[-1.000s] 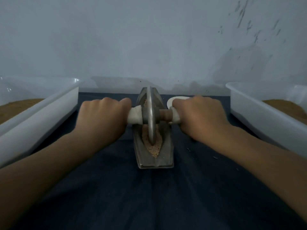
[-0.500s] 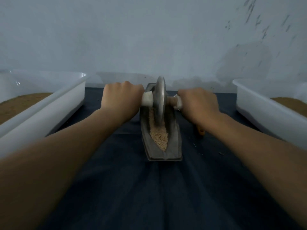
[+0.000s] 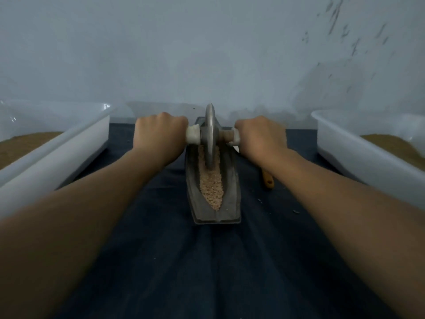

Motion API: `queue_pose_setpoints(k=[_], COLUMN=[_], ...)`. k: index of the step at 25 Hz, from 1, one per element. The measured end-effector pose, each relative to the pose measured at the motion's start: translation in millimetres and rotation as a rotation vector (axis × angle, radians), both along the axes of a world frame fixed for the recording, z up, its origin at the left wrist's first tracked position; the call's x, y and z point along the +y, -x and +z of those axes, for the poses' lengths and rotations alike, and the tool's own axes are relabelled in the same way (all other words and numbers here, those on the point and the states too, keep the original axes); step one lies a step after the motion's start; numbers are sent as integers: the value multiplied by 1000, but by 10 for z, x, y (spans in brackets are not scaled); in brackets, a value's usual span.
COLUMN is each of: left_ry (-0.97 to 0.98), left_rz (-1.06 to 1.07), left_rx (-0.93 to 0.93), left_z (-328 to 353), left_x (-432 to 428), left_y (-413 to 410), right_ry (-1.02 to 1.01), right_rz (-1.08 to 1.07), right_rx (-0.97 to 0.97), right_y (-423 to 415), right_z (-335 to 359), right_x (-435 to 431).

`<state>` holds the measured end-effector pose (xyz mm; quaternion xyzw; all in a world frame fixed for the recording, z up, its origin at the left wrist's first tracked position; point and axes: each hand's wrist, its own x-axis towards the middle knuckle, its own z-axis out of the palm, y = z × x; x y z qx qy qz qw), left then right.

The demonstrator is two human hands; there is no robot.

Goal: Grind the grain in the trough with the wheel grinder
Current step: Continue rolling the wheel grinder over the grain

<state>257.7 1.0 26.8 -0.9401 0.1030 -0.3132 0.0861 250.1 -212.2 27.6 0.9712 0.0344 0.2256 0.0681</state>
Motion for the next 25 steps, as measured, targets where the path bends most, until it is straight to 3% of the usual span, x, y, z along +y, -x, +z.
queue_pose_setpoints(k=[6, 10, 14, 19, 23, 25], left_ry=[-18, 24, -59, -67, -40, 6], left_rz=[-178, -6, -5, -199, -53, -10], left_rx=[-174, -63, -12, -206, -107, -94], left_z=[-263, -197, 71, -102, -276, -163], left_x=[359, 126, -47, 279, 232, 87], left_y=[512, 172, 35, 551, 283, -6], right_ry=[242, 89, -81, 157, 167, 55], right_rz=[179, 79, -16, 163, 109, 48], right_rx=[-374, -200, 39, -352, -235, -115], right_y=[478, 54, 32, 599, 191, -72], right_z=[-127, -36, -20, -166, -123, 5], right_x=[-247, -6, -18, -239, -126, 5])
